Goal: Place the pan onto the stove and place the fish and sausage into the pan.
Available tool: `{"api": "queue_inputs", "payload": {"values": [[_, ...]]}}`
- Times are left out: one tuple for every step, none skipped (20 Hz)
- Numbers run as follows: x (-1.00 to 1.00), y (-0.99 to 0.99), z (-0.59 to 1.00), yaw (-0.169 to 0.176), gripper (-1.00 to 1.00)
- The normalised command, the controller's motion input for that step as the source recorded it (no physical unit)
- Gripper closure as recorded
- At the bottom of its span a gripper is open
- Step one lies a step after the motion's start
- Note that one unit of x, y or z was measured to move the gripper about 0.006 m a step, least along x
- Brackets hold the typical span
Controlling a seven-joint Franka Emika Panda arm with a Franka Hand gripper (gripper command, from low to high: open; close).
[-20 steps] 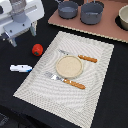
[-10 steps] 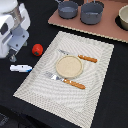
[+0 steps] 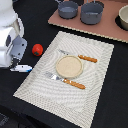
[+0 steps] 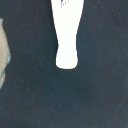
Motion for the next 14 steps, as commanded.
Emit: {"api": "queue_inputs", "payload": {"values": [[0.14, -0.16, -0.33, 0.011, -1.0], [0.16, -0.14, -0.33, 0.006, -1.0], [0.16, -0.14, -0.33, 0.005, -1.0], [0.11, -0.15, -0.34, 0.003, -1.0], [0.15, -0.13, -0.32, 0.002, -1.0], [0.13, -0.14, -0.33, 0.002, -1.0], [0.11, -0.13, -0.32, 0.002, -1.0], [0.09, -0.11, -0.32, 0.001, -1.0], [0.14, -0.07, -0.28, 0.0, -1.0], [0.19, -0.02, -0.25, 0.0, -1.0], [0.22, 0.0, -0.22, 0.0, -1.0], [0.15, 0.0, -0.22, 0.0, -1.0], [0.11, -0.02, -0.22, 0.0, -1.0], [0.15, 0.0, -0.21, 0.0, -1.0]]}}
